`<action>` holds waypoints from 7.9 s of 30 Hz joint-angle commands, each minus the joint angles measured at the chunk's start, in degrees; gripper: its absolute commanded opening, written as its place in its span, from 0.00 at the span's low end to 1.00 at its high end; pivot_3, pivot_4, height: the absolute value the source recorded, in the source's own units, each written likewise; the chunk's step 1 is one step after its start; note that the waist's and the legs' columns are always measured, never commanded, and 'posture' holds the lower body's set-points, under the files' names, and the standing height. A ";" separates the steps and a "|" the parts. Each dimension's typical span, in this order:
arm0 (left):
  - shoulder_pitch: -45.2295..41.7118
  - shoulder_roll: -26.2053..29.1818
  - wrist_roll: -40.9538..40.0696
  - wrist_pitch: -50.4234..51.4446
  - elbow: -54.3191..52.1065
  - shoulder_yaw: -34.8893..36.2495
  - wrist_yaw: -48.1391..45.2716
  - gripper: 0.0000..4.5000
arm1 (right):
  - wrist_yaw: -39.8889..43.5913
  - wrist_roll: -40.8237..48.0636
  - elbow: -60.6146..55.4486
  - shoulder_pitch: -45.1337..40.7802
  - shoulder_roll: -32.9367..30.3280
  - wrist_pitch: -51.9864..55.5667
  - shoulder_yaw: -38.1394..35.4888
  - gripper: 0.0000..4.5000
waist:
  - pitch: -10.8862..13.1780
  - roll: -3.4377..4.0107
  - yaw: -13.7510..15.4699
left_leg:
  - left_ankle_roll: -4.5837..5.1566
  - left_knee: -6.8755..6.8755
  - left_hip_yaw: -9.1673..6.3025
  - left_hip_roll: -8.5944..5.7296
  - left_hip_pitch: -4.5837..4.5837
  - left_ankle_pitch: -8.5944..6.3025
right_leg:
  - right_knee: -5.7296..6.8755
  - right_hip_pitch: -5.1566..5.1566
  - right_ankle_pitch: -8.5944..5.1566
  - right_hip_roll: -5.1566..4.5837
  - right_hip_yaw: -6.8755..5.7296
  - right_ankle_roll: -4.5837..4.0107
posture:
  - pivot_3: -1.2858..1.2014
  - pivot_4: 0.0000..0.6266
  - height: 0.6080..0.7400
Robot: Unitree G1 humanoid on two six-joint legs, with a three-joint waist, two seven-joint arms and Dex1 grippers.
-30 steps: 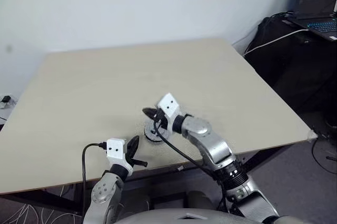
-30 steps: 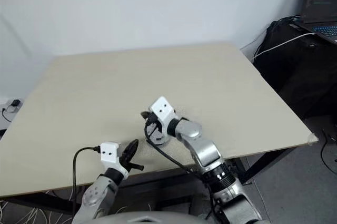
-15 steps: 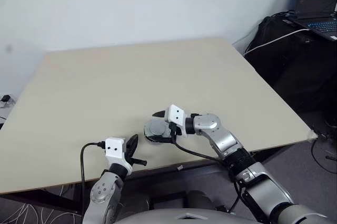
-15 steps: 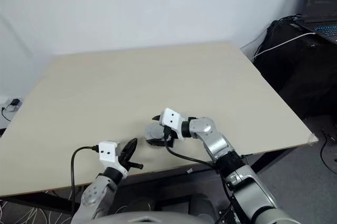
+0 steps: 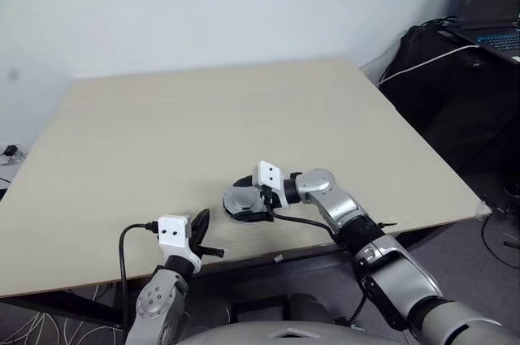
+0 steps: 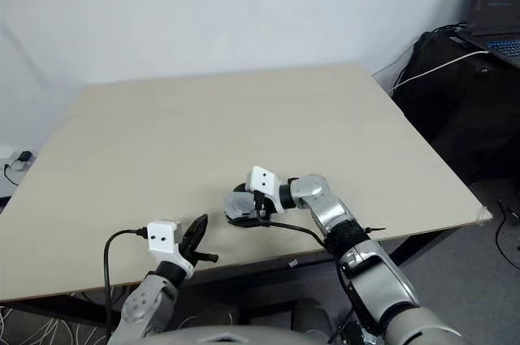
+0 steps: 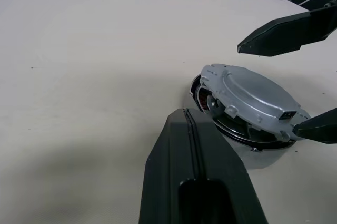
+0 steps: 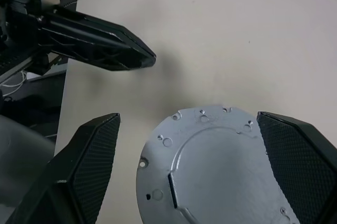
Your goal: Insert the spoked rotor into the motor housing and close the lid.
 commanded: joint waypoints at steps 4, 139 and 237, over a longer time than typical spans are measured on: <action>0.17 0.42 -0.09 -0.42 -3.01 0.15 0.15 0.00 | 0.99 0.35 2.44 -2.74 0.50 0.12 -2.64 0.99 | 0.00 0.01 -0.01 | 0.00 0.00 0.00 0.00 -0.01 0.00 | 0.00 -0.01 0.10 0.00 0.00 -0.17 | 0.52 0.00 1.00; -20.30 0.92 -20.93 36.53 -2.34 11.80 1.02 0.00 | -17.83 -12.07 -2.18 2.76 -0.70 21.08 2.90 0.73 | -0.49 0.42 -0.11 | -0.38 0.03 -0.15 -0.02 0.45 0.05 | 0.08 0.50 -0.04 -0.07 -0.19 0.02 | 0.52 0.00 1.00; -33.34 3.23 -20.21 53.13 14.27 8.05 -4.12 0.00 | -45.70 22.75 -31.24 12.11 16.47 81.17 -39.79 1.00 | -0.33 0.38 2.05 | -0.26 -0.53 -0.77 -0.18 -0.65 0.24 | -0.80 -0.36 0.29 -0.14 -0.60 -0.20 | 0.52 0.00 1.00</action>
